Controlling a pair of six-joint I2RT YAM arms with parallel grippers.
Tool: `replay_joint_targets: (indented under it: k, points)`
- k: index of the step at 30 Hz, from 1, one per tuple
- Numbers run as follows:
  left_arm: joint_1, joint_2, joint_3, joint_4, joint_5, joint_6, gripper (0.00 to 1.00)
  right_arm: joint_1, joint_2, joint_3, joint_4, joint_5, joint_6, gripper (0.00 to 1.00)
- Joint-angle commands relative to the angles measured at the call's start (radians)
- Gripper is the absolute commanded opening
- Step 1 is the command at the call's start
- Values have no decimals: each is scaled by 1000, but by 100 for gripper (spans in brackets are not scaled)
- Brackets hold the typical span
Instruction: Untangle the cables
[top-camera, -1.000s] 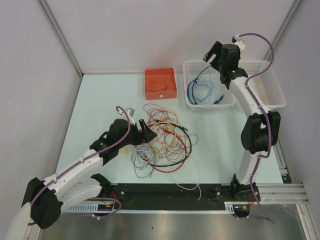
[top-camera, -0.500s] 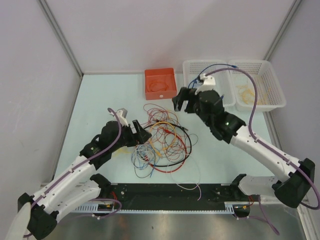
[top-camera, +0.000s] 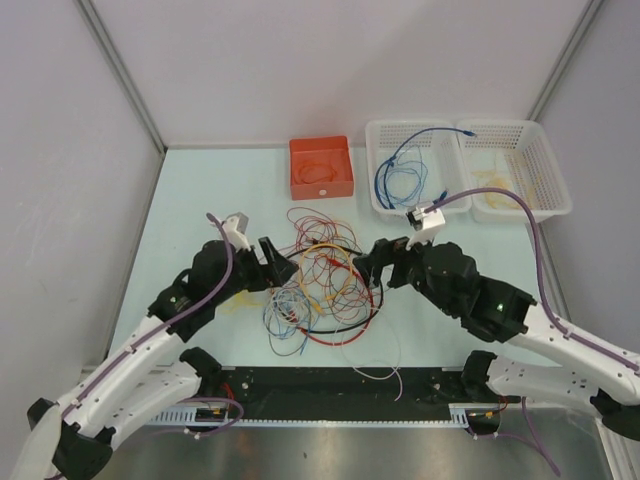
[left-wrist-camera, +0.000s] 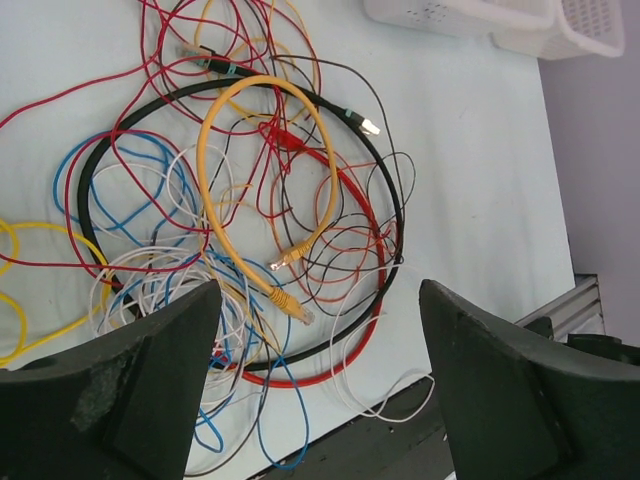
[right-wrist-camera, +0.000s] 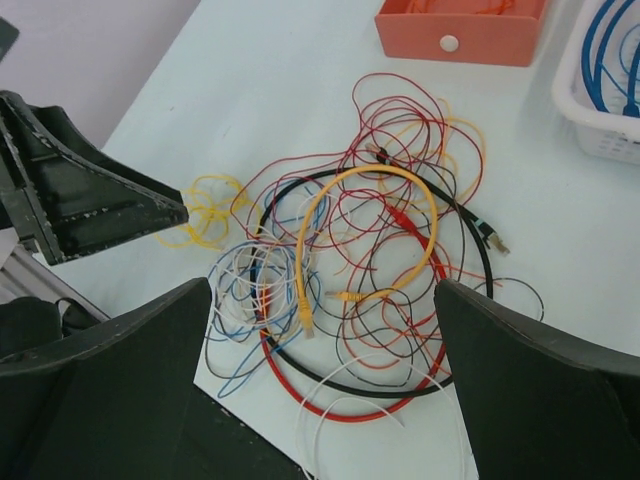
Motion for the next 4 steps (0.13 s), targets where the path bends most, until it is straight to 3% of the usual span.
replay_joint_targets:
  k: [1,4]
  points:
    - [5,-9,-4,53,-10,9,83,20,-3,-24,-57,37,28,100]
    - [5,-6,2,34,-10,4,84,33,-6,-32,-53,34,27,100]
